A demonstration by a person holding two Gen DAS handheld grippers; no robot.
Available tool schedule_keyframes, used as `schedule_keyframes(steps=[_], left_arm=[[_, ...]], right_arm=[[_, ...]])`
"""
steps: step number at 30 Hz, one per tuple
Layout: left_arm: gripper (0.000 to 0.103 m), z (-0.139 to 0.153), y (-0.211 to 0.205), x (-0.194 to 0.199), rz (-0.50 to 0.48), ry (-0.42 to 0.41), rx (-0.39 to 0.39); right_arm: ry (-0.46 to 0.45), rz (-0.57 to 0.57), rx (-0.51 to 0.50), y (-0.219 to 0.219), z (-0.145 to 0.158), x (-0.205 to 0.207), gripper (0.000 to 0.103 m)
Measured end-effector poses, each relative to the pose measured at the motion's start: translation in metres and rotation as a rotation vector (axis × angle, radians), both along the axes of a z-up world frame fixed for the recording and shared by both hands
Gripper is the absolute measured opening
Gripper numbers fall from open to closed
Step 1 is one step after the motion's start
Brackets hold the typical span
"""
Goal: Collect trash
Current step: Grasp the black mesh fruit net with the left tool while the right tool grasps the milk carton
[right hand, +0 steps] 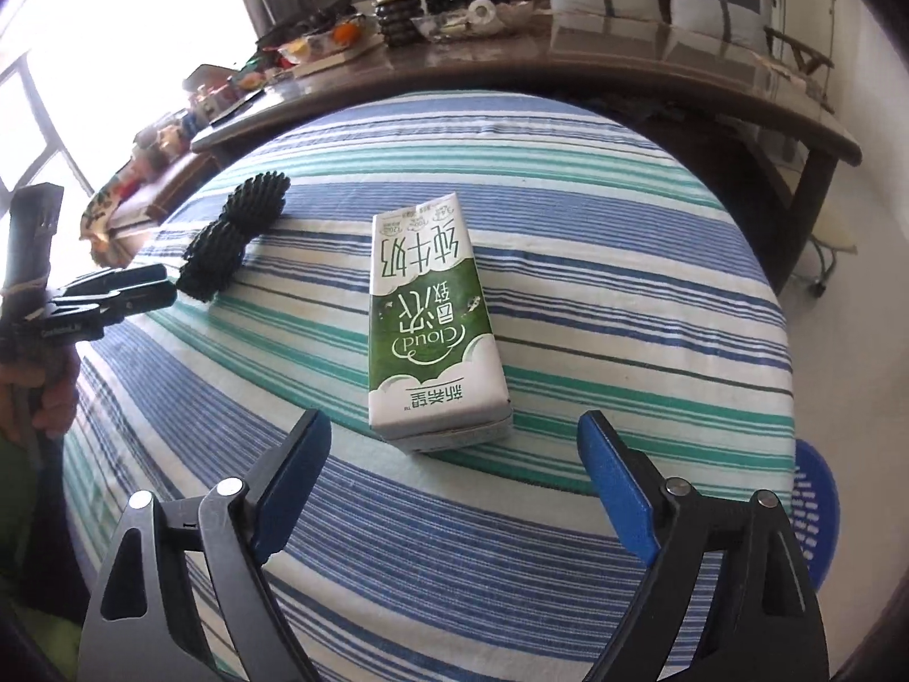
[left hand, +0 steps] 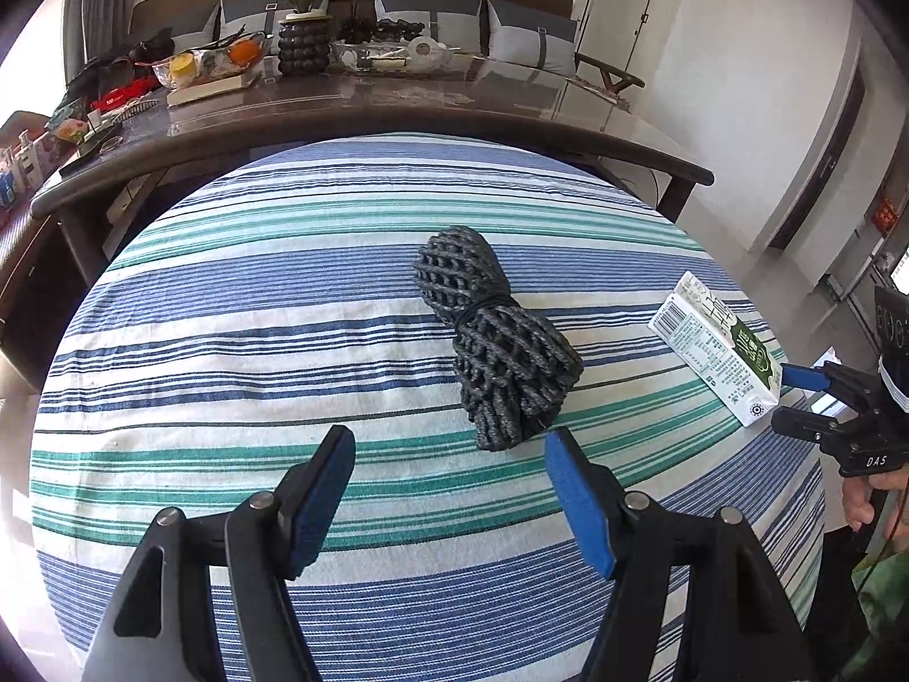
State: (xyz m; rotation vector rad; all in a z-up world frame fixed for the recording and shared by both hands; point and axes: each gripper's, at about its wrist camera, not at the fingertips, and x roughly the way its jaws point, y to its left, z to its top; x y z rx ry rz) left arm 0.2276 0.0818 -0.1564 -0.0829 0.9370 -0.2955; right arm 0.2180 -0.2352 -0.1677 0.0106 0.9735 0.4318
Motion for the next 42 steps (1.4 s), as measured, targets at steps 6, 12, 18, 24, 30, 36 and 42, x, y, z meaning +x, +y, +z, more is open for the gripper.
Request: schedule_keyframes(steps=[6, 12, 18, 24, 30, 36, 42], left_arm=[[0.071, 0.0, -0.018, 0.035, 0.017, 0.017, -0.075], [0.071, 0.004, -0.042, 0.041, -0.028, -0.001, -0.028], [0.071, 0.01, -0.044, 0.04, -0.003, -0.028, 0.045], [0.071, 0.014, -0.047, 0.035, 0.015, -0.071, 0.133], [0.071, 0.02, -0.045, 0.034, 0.015, -0.078, 0.149], [0.071, 0.03, -0.006, 0.056, 0.051, 0.018, -0.145], [0.071, -0.006, -0.043, 0.085, 0.02, 0.142, -0.087]], right_arm=[[-0.044, 0.044, -0.101, 0.027, 0.019, 0.018, 0.09], [-0.003, 0.105, -0.209, 0.054, 0.022, 0.043, 0.091], [0.022, 0.172, -0.29, 0.076, 0.013, 0.051, 0.09], [0.044, 0.19, -0.331, 0.084, 0.009, 0.057, 0.09], [0.081, 0.176, -0.325, 0.082, 0.005, 0.064, 0.09], [0.1, 0.136, -0.284, 0.064, 0.012, 0.067, 0.09], [0.121, 0.104, -0.249, 0.049, 0.02, 0.073, 0.089]])
